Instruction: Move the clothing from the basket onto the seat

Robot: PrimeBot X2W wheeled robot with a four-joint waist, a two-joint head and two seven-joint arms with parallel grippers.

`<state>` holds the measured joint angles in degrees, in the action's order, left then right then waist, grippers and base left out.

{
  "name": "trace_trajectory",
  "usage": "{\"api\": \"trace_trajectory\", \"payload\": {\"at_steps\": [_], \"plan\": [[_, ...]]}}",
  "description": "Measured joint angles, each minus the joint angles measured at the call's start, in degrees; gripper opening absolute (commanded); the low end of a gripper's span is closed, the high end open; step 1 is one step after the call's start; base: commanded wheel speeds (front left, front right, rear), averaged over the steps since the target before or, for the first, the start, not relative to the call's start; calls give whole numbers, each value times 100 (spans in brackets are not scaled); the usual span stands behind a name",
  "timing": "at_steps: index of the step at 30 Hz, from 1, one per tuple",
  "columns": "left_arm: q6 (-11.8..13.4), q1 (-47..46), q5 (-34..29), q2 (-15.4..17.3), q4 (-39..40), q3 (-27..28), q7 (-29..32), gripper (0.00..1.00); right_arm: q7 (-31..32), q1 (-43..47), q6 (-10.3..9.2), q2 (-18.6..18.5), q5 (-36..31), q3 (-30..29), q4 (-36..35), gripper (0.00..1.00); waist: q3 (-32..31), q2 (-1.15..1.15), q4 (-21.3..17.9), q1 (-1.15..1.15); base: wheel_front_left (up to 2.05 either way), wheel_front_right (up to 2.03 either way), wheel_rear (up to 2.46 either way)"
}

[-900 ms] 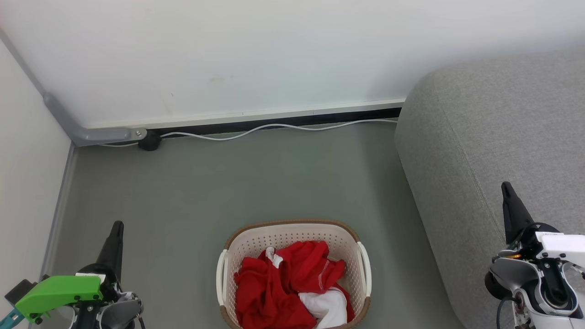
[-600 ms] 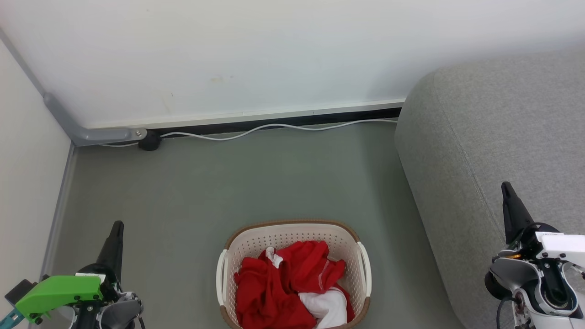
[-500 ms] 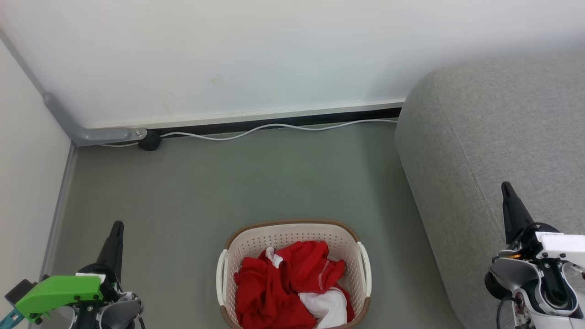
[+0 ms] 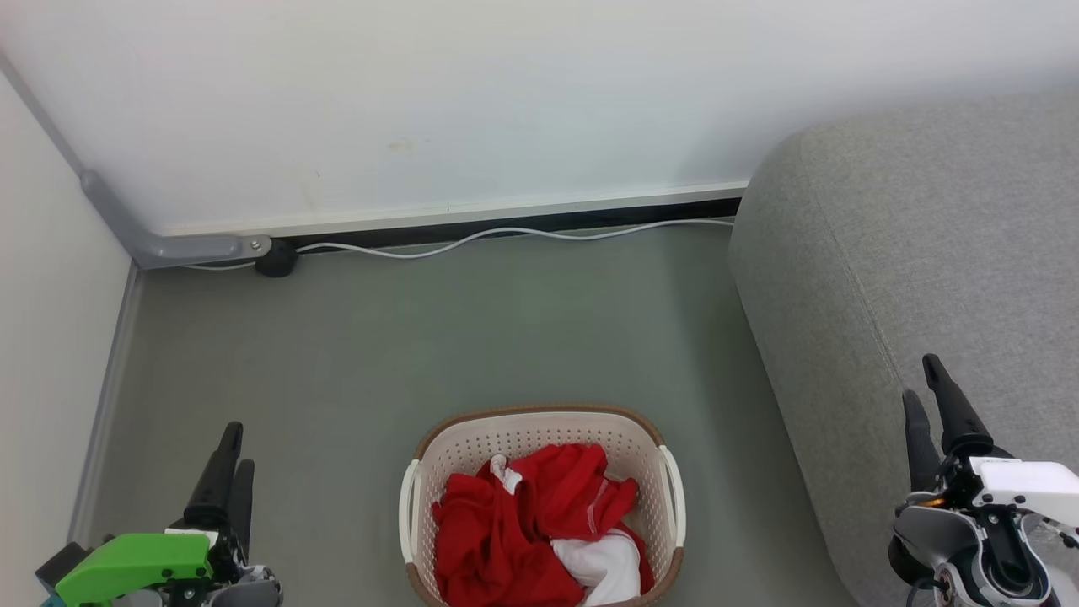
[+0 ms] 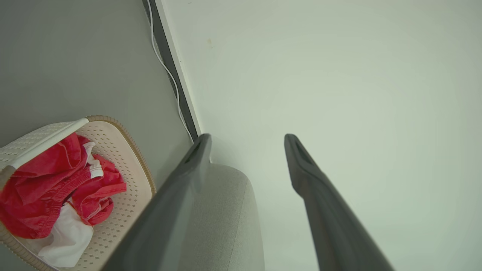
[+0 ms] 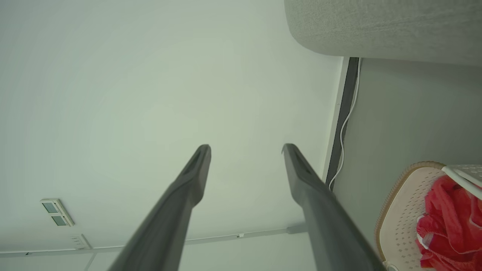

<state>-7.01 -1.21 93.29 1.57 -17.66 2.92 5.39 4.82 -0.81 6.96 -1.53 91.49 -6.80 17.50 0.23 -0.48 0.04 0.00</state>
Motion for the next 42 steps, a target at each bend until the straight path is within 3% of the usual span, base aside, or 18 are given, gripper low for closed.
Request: {"api": "trace_trajectory", "payload": {"at_steps": [10, 16, 22, 42], "plan": [[0, 1, -635, 89, 42, -201, -298, 100, -236, 0, -8, -290, -740, 310, -99, 100, 0, 0, 13, 0, 0, 0, 0], [3, 1, -1131, 168, 67, -365, -401, 100, -338, -2, -189, -568, -1418, 619, -177, 100, 1, 0, 24, 0, 0, 0, 0], [57, 0, -1678, 243, 94, -513, -508, 100, -448, -7, -357, -608, -2127, 894, -210, 100, -1, 0, 37, 0, 0, 0, 0], [207, -5, -3359, 292, 298, -770, -905, 100, -834, -13, -614, -773, -3718, 1629, -229, 100, -13, 0, 60, 0, 0, 0, 0]]}}
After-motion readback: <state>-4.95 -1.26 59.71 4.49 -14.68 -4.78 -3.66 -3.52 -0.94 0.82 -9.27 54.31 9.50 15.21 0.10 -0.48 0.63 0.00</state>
